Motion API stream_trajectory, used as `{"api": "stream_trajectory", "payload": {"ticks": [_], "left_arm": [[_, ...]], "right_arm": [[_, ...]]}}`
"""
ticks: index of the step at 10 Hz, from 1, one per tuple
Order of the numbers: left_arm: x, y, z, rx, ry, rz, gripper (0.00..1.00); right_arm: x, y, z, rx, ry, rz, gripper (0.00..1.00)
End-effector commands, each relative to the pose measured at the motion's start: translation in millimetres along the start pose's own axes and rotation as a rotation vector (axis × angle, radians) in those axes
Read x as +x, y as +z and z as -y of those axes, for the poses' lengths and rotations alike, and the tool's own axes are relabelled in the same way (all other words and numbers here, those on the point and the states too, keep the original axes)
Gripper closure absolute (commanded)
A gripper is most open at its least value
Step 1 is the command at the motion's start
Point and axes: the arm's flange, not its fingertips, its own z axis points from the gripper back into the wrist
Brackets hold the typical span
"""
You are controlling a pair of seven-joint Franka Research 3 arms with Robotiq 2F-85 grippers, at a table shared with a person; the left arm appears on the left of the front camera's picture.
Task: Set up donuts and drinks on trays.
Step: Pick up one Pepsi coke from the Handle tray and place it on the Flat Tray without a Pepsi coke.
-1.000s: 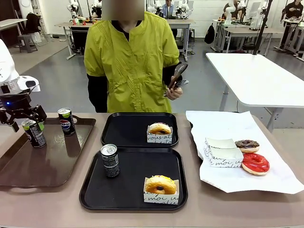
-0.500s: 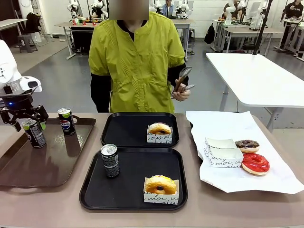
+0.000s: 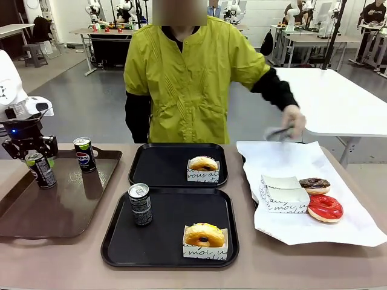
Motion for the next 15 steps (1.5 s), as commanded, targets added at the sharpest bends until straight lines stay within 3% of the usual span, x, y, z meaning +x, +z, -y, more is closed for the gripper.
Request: {"api": "stream_trajectory", "payload": {"ticks": [1, 3, 5, 10, 12, 15], "left_arm": [[2.3, 4.4, -1.7, -0.008, -0.015, -0.006, 0.81], [-1.1, 7.8, -1.5, -0.006, -0.007, -0.006, 1.00], [-14.3, 31.1, 9.4, -0.023, 0.007, -0.052, 1.00], [-95.8, 146.0, 48.0, -0.001, -0.026, -0.086, 1.00], [-116.6, 161.7, 56.1, -0.008, -0.054, -0.084, 1.00], [-119.2, 171.0, 56.4, 0.004, -0.055, -0.086, 1.00]], "right_arm": [[-0.1, -1.4, -0.4, 0.022, 0.014, 0.006, 0.00], [-0.1, -1.4, -0.4, 0.022, 0.014, 0.006, 0.00], [-0.1, -1.4, -0.4, 0.022, 0.014, 0.006, 0.00], [-0.1, -1.4, -0.4, 0.022, 0.014, 0.006, 0.00], [-0.1, -1.4, -0.4, 0.022, 0.014, 0.006, 0.00], [-0.1, -1.4, -0.4, 0.022, 0.014, 0.006, 0.00]]}}
